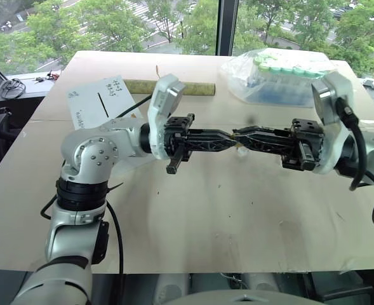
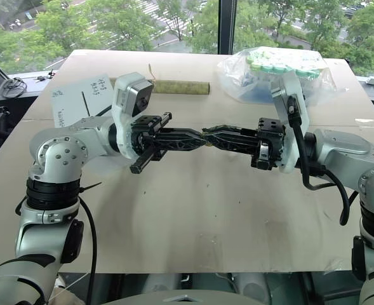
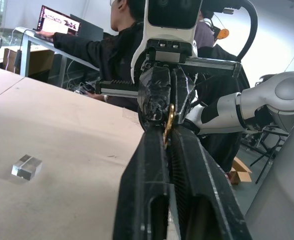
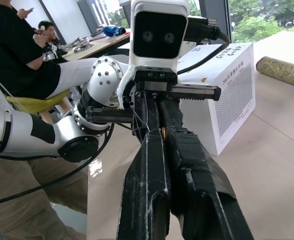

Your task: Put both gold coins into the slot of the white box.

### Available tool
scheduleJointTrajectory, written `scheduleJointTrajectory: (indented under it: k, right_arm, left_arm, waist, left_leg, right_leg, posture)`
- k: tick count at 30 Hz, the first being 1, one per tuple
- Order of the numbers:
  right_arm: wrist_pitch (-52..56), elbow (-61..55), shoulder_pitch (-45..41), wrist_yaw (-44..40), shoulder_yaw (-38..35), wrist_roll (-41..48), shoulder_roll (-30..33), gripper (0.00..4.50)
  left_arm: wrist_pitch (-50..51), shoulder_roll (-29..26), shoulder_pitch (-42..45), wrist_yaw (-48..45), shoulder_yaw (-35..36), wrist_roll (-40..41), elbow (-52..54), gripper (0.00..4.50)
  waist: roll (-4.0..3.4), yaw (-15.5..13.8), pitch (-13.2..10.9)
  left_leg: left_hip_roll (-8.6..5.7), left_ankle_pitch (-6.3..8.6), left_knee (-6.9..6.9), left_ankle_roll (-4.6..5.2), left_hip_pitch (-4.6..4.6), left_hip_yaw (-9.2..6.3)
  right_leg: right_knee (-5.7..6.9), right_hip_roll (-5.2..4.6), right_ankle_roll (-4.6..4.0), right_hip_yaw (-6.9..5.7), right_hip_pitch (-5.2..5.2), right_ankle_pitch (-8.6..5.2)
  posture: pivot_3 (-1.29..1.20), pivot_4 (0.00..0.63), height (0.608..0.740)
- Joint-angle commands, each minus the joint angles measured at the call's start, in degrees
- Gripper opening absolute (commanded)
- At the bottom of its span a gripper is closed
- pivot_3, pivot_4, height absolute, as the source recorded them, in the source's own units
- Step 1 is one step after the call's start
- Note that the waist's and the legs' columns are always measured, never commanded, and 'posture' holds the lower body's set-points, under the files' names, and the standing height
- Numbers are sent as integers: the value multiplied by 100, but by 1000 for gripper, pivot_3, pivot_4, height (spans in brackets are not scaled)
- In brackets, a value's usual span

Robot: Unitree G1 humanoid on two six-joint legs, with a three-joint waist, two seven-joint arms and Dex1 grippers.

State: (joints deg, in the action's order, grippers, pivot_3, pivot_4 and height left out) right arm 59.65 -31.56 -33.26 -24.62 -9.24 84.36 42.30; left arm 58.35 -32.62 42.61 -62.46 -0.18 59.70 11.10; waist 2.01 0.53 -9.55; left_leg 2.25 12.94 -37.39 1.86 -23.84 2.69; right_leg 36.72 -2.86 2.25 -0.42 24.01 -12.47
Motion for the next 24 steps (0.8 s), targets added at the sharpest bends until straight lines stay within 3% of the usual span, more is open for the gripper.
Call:
scheduleJointTrajectory:
  k: [1,24]
  right_arm:
    - [-148,-201,-12,-20,-6,186,50,0]
    - [-302,-230,5,-76,39,148,101,0]
  left_arm:
    - [-65,28,122,-30,59,13,72,176]
    - [-96,32,-11,-15,163,57,122,176]
  waist:
    - [0,0,0]
    - [0,0,0]
  left_leg:
    - [0,0,0,0,0,0]
    - [0,0,0,0,0,0]
  right_leg:
    - [0,0,0,0,0,0]
    - [0,0,1,0,0,0]
  posture:
    - [0,150,740]
    - [0,150,740]
